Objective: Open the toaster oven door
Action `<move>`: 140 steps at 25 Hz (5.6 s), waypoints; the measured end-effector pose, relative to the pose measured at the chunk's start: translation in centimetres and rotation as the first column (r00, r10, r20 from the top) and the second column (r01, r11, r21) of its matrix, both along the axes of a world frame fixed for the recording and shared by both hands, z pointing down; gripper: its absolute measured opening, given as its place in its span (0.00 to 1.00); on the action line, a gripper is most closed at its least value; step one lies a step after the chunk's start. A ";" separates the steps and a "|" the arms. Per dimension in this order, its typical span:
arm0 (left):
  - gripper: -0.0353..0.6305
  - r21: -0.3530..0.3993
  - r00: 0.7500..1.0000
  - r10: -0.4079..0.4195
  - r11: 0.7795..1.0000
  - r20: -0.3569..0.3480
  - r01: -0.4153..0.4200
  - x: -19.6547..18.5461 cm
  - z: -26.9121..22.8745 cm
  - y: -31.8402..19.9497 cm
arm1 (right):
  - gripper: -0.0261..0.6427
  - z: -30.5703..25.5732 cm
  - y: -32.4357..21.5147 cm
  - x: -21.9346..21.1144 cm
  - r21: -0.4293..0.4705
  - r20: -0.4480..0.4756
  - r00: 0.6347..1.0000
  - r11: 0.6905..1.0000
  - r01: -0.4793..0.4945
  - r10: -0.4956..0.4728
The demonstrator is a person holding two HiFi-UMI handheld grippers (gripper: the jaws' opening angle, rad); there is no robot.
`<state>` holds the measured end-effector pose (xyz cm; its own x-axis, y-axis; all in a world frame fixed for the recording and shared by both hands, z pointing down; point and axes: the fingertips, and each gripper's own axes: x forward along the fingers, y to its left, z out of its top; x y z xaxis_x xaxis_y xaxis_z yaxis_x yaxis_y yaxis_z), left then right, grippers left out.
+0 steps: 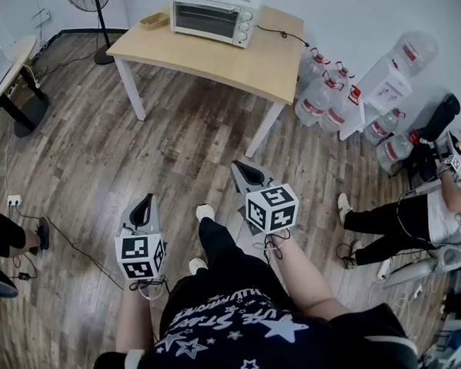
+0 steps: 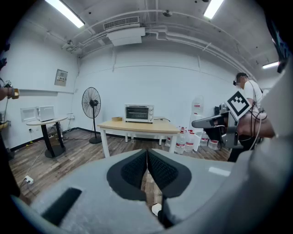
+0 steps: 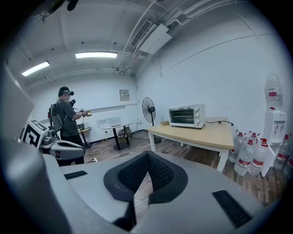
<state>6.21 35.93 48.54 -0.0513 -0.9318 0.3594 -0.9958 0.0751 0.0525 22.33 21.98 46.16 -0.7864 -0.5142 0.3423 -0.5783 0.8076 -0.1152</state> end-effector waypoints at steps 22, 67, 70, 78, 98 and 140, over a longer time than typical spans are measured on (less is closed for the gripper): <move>0.09 -0.007 0.999 -0.036 0.999 0.018 0.036 -2.3 0.1 -0.9 | 0.04 -0.6 -2.0 -1.7 -0.006 0.084 0.996 1.000 -0.011 0.012; 0.09 -0.018 0.996 0.025 1.000 0.083 -0.024 -15.0 -2.4 -38.8 | 0.37 -1.6 -40.7 -12.0 -0.111 0.183 0.969 0.983 -0.145 0.164; 0.09 -0.014 0.995 0.064 0.998 0.076 -0.063 -16.4 -2.1 -41.7 | 0.37 -1.3 -42.9 -12.4 -0.115 0.177 0.962 0.975 -0.190 0.209; 0.09 0.001 0.983 0.166 0.986 0.074 -0.166 -22.5 -2.9 -50.0 | 0.37 -2.6 -48.6 -16.1 -0.099 0.171 0.934 0.949 -0.300 0.313; 0.09 0.011 0.928 0.368 0.929 0.063 -0.369 -31.0 -5.9 -66.6 | 0.29 -6.7 -60.1 -20.0 -0.153 0.216 0.785 0.815 -0.559 0.580; 0.09 -0.075 0.870 0.492 0.869 0.025 -0.489 -32.5 -2.6 -74.9 | 0.21 -6.6 -67.1 -21.7 -0.200 0.093 0.707 0.709 -0.676 0.701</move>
